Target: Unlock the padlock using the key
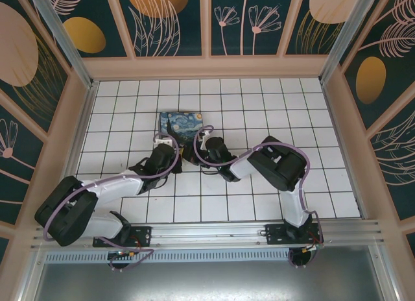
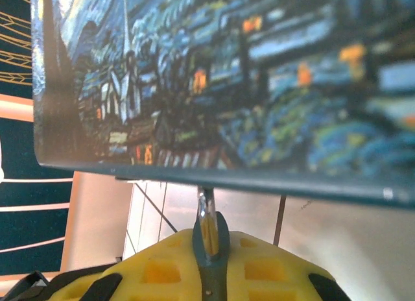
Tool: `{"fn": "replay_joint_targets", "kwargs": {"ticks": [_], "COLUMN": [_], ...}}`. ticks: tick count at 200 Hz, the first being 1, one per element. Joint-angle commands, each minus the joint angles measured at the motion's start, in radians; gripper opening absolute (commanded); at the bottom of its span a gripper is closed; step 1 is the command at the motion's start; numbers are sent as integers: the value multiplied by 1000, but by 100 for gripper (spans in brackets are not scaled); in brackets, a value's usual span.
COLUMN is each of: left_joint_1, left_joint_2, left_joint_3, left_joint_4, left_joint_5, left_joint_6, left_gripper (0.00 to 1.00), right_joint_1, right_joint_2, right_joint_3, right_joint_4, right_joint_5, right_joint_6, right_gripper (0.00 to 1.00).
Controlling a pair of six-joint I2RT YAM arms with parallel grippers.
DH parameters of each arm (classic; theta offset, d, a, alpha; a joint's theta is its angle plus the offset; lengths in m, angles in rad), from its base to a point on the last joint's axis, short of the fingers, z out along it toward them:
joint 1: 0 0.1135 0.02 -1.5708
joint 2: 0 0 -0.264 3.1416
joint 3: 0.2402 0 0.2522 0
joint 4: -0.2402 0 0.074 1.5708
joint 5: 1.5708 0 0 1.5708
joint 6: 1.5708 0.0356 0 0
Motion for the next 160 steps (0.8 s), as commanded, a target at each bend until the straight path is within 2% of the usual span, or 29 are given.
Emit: {"fn": "replay_joint_targets", "kwargs": {"ticks": [1,24,31,51,74,125,160], "left_joint_1": [-36,-37,-37,-36,-35,-30,3], "left_joint_2": [37,26,13,-40,-109,-166,-152], "left_joint_3": [20,14,11,7,34,176,230], "left_joint_4": [-93,-73,-70,-73,-109,-223,-255], "left_joint_5": [-13,16,25,52,75,56,40], "left_joint_6": [81,65,57,23,-12,-25,-10], "left_gripper": [0,2,7,33,52,75,82], "right_joint_1": [45,43,39,30,14,-2,-12], "right_joint_2": [37,34,32,19,-1,-69,-98], "right_joint_3": [2,-10,-17,-43,-81,-124,-140], "right_joint_4": [-74,-62,-62,-64,-80,-273,-335], "right_joint_5": [-121,-122,-122,-127,-140,-139,-124], "right_joint_6": [100,95,91,67,27,-131,-173], "right_gripper": [0,0,0,0,0,0,0]}}
